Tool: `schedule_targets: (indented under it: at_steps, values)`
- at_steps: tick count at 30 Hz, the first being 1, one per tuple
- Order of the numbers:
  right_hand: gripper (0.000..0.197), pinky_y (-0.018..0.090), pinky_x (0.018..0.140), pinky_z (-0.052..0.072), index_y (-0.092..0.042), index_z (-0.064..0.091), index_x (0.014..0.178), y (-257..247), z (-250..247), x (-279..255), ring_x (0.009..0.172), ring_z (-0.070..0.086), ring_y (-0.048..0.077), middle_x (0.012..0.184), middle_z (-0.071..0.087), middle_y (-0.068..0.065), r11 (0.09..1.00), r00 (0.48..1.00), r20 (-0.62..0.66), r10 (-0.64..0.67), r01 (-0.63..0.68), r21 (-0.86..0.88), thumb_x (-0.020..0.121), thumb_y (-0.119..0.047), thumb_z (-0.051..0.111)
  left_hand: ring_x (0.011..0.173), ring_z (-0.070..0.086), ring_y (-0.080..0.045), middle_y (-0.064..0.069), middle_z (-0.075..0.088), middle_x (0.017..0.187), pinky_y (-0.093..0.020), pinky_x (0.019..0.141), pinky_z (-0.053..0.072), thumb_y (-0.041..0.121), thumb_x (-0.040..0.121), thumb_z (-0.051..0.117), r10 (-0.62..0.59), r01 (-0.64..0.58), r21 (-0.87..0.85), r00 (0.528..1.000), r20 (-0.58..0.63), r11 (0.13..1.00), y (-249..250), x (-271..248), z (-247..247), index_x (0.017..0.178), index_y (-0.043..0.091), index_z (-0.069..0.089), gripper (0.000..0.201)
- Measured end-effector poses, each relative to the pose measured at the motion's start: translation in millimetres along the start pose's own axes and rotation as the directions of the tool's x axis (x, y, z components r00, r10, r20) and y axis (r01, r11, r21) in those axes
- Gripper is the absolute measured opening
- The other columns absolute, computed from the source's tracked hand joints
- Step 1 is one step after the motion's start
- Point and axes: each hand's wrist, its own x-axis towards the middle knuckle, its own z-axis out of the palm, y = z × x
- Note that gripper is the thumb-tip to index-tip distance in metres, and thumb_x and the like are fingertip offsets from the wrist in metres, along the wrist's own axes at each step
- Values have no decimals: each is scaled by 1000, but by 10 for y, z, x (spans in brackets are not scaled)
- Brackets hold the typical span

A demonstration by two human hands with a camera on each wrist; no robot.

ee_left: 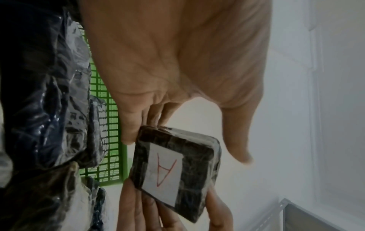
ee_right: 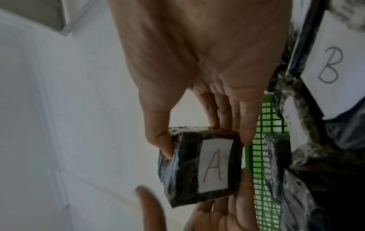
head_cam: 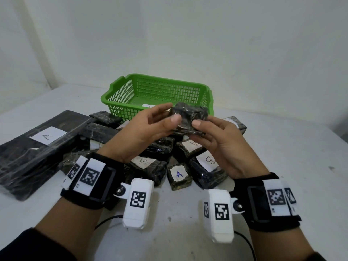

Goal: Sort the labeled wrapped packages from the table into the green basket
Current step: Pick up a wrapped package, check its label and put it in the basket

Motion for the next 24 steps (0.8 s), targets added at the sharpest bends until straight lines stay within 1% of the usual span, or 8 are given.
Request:
schedule_targets:
  at_steps: [2, 3, 6, 9, 13, 16, 21, 24]
  values:
    - [57, 24, 87, 60, 2, 68, 126, 18, 0, 13, 104, 75, 19, 115, 78, 11, 999, 1000, 7, -12, 12, -42, 74, -12, 87, 112, 71, -22, -14, 73, 123, -33, 97, 58, 26, 81, 80, 2, -1, 10, 999, -50, 1000, -6, 21, 29, 126, 2, 66, 53]
    - [58, 25, 88, 60, 2, 67, 128, 29, 7, 18, 105, 76, 20, 118, 78, 12, 999, 1000, 12, -7, 7, -50, 74, -14, 84, 110, 72, -25, -15, 75, 120, -38, 98, 57, 23, 80, 79, 4, -1, 34, 997, -73, 999, -20, 30, 21, 120, 4, 70, 45]
    - [71, 37, 100, 58, 2, 67, 128, 66, 4, 32, 112, 75, 27, 122, 76, 15, 997, 1000, -11, 2, -3, -72, 69, -30, 89, 114, 70, -31, -14, 75, 119, -55, 112, 46, 31, 71, 82, 14, -4, 97, 995, -100, 995, -46, 19, 5, 115, 12, 75, 48]
    - [67, 46, 109, 53, -2, 73, 121, 78, -14, 32, 115, 73, 32, 118, 78, 15, 994, 999, -32, -35, 31, -107, 66, -37, 89, 121, 68, -33, -14, 73, 125, -51, 112, 46, 29, 76, 81, -9, 13, 104, 999, -35, 995, -46, -6, 29, 124, 9, 70, 53]
    - [59, 37, 107, 54, -4, 68, 129, 63, -12, 11, 118, 72, 24, 121, 77, 10, 994, 1000, 18, -9, 11, -112, 75, -21, 84, 110, 73, -26, -13, 76, 119, -39, 96, 57, 23, 78, 80, 11, -2, 83, 995, -98, 997, -32, 26, 11, 121, 3, 70, 49]
    - [53, 35, 104, 54, -10, 70, 124, 60, -31, 11, 116, 73, 21, 117, 79, 6, 987, 999, 3, -34, 34, -157, 73, -17, 83, 110, 72, -23, -15, 74, 123, -28, 89, 58, 15, 87, 66, -19, 21, 19, 998, -59, 1000, -10, 17, 22, 125, -2, 66, 42]
    - [53, 37, 102, 56, -8, 72, 121, 69, -7, 25, 112, 74, 22, 115, 79, 8, 989, 998, -15, -58, 56, -139, 73, -22, 86, 123, 66, -36, -18, 71, 128, -47, 109, 51, 19, 77, 80, -7, 10, 56, 999, -51, 998, -13, 14, -7, 130, -1, 64, 59]
    - [46, 36, 101, 56, -14, 74, 114, 57, 4, 13, 111, 75, 19, 114, 80, 6, 984, 997, -26, -70, 65, -165, 71, -23, 88, 126, 64, -35, -19, 69, 132, -50, 112, 46, 23, 76, 79, -22, 23, 64, 1000, -12, 998, -16, -6, -10, 133, 0, 63, 64]
